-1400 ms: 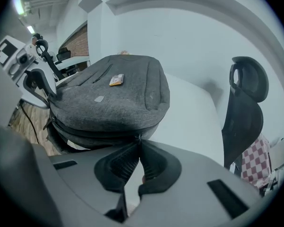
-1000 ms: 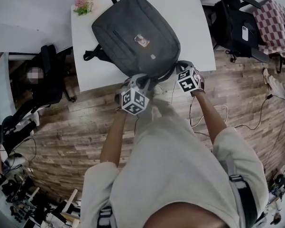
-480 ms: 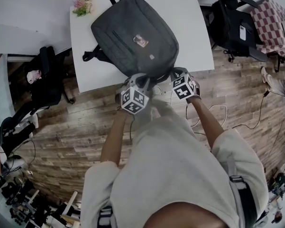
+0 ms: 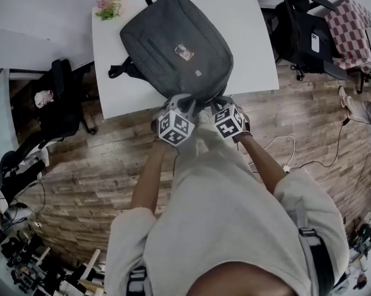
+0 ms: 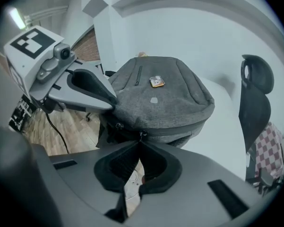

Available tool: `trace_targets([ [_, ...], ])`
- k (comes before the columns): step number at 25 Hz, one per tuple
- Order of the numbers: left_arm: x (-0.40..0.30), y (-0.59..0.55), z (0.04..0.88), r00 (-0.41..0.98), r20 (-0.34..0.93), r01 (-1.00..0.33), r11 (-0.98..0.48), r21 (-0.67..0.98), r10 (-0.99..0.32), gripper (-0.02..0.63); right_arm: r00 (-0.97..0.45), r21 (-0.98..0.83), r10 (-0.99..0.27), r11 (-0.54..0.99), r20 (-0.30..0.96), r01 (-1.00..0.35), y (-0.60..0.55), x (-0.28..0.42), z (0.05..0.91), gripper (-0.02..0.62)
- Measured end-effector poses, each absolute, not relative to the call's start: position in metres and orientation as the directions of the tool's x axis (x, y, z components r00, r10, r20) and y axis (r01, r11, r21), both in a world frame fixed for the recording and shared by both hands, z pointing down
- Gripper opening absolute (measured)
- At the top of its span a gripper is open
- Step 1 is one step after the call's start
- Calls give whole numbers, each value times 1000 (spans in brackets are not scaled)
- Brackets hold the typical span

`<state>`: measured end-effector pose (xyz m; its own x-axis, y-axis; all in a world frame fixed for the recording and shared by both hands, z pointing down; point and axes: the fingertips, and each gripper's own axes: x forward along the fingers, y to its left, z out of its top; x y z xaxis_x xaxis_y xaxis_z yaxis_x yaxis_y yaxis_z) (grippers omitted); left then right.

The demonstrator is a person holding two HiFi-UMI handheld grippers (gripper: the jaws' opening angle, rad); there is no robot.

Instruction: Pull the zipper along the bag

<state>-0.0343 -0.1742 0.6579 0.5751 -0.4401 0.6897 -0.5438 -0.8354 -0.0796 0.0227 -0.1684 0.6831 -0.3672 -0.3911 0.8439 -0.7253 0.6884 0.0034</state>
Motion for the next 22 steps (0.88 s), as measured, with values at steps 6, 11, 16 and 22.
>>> trace_targets([
  [6,-35,-173,657,585,678,-544,-835,-80,-446,58,-369,12,-402,690,838,-724,-170,23,685,25],
  [11,-36,-170,652,589,655,-574,-815,-74,-474,66,-425,-72,-419,639,802,-766,-171,23,680,111],
  [16,-43,-172,640,603,595,-671,-741,18,-531,179,-465,-100,-511,589,723,-802,-181,27,659,173],
  [22,-64,-181,609,563,521,-760,-649,23,-641,163,-474,-68,-623,560,622,-826,-202,30,621,118],
])
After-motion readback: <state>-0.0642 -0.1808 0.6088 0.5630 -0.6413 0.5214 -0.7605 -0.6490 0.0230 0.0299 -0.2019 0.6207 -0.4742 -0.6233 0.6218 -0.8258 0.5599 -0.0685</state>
